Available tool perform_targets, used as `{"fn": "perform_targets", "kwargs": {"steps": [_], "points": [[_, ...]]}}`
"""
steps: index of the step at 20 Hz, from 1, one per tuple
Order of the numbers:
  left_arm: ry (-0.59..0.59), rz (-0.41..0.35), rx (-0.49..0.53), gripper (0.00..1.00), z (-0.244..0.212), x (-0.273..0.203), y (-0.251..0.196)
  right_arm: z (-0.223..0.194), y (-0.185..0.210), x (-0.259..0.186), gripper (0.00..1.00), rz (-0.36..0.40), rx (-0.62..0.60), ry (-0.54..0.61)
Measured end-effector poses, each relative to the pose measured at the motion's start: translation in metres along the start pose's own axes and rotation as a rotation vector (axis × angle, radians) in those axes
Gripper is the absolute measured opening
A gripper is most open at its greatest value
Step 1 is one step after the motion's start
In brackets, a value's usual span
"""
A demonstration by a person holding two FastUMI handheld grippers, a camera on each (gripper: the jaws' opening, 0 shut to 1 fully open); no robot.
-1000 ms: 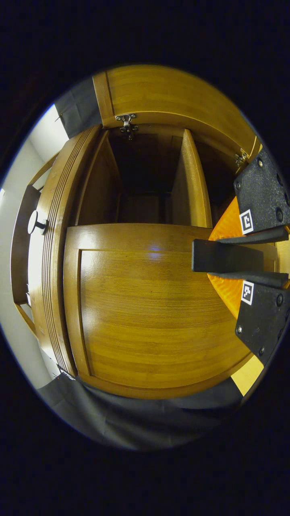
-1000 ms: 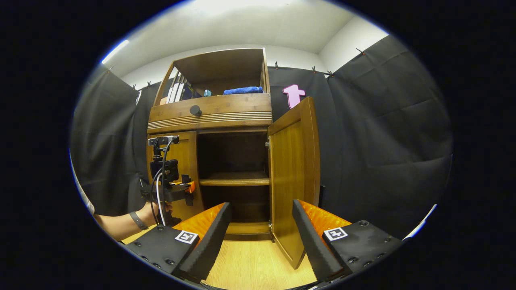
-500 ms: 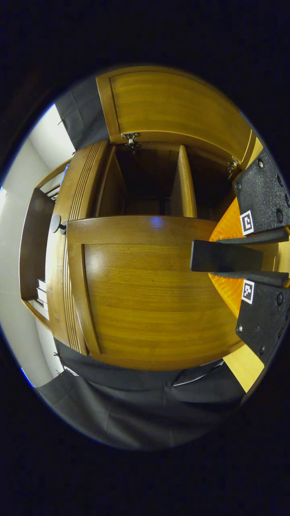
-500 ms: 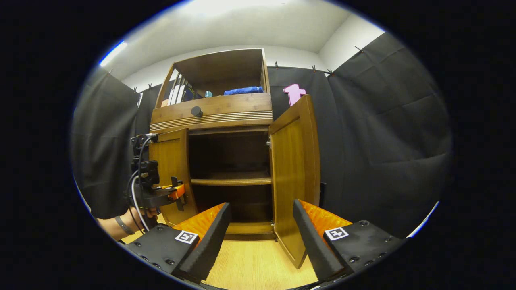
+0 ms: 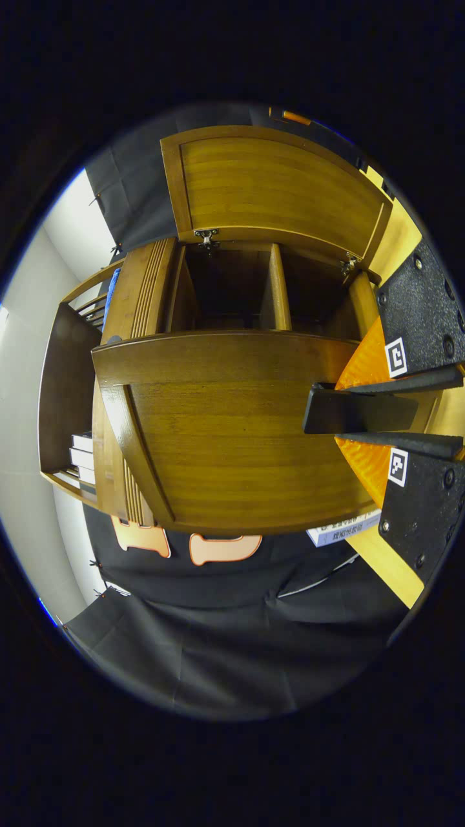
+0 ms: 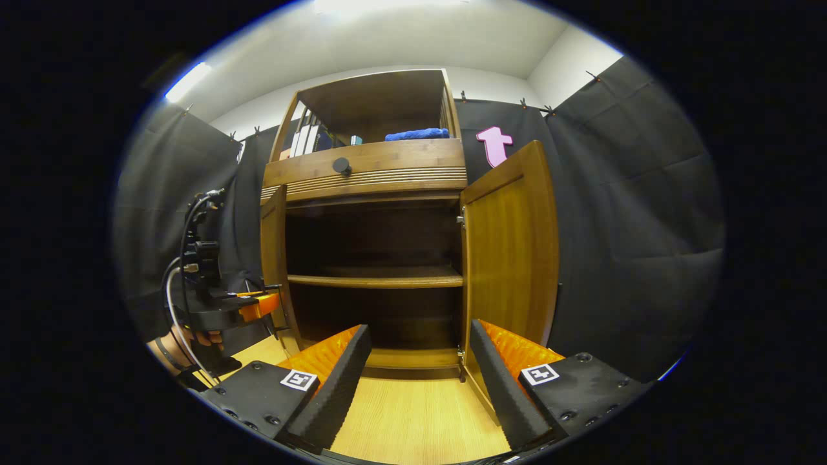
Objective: Open the right door of the double-door shoe cabinet with the right hand, and open the left door with the left hand.
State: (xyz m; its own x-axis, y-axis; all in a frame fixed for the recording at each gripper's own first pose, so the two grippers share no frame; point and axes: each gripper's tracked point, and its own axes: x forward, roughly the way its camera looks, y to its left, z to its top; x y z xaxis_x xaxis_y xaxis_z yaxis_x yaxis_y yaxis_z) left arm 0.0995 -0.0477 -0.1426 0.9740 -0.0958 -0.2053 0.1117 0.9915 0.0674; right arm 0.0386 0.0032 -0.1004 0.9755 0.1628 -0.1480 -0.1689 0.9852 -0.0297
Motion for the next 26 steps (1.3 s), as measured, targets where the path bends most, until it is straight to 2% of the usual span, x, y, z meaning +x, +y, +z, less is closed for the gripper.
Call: {"fn": "perform_targets", "kwargs": {"steps": [4,7,8,9,10,11,16,17,18,21,22,24,26], "points": [[-0.020,-0.020,-0.019,0.24,0.001,-0.026,0.030,-0.009,0.034,0.003,0.99,0.044,-0.004,0.002],[-0.036,-0.044,-0.037,0.20,0.003,-0.037,0.048,-0.008,0.053,0.010,1.00,0.048,0.002,-0.020],[-0.035,-0.052,-0.044,0.21,0.002,-0.039,0.055,-0.007,0.058,0.011,0.93,0.049,0.003,-0.029],[-0.038,-0.057,-0.049,0.20,0.003,-0.041,0.061,-0.006,0.062,0.012,0.93,0.047,0.002,-0.037],[-0.041,-0.059,-0.051,0.21,0.005,-0.043,0.066,-0.005,0.065,0.015,1.00,0.043,-0.001,-0.043],[-0.048,-0.053,-0.050,0.21,0.005,-0.046,0.070,-0.003,0.069,0.017,0.92,0.040,-0.003,-0.047],[-0.059,0.008,-0.028,0.19,-0.004,-0.057,0.111,-0.006,0.074,0.022,0.92,0.019,-0.004,-0.049],[-0.053,0.014,-0.021,0.14,-0.007,-0.054,0.119,-0.006,0.075,0.023,0.92,0.016,-0.005,-0.049],[-0.052,0.013,-0.019,0.14,-0.008,-0.052,0.127,-0.007,0.076,0.024,0.92,0.015,-0.006,-0.047],[-0.060,-0.014,-0.046,0.11,-0.006,-0.052,0.147,-0.008,0.080,0.023,0.93,0.008,-0.016,-0.044],[-0.061,-0.019,-0.035,0.14,-0.007,-0.053,0.150,-0.006,0.080,0.024,0.92,0.002,-0.019,-0.042],[-0.063,-0.037,-0.019,0.09,-0.006,-0.052,0.159,-0.006,0.080,0.023,0.92,-0.005,-0.025,-0.038],[-0.073,-0.087,-0.023,0.12,-0.004,-0.053,0.156,-0.004,0.080,0.020,0.92,-0.013,-0.033,-0.039]]}}
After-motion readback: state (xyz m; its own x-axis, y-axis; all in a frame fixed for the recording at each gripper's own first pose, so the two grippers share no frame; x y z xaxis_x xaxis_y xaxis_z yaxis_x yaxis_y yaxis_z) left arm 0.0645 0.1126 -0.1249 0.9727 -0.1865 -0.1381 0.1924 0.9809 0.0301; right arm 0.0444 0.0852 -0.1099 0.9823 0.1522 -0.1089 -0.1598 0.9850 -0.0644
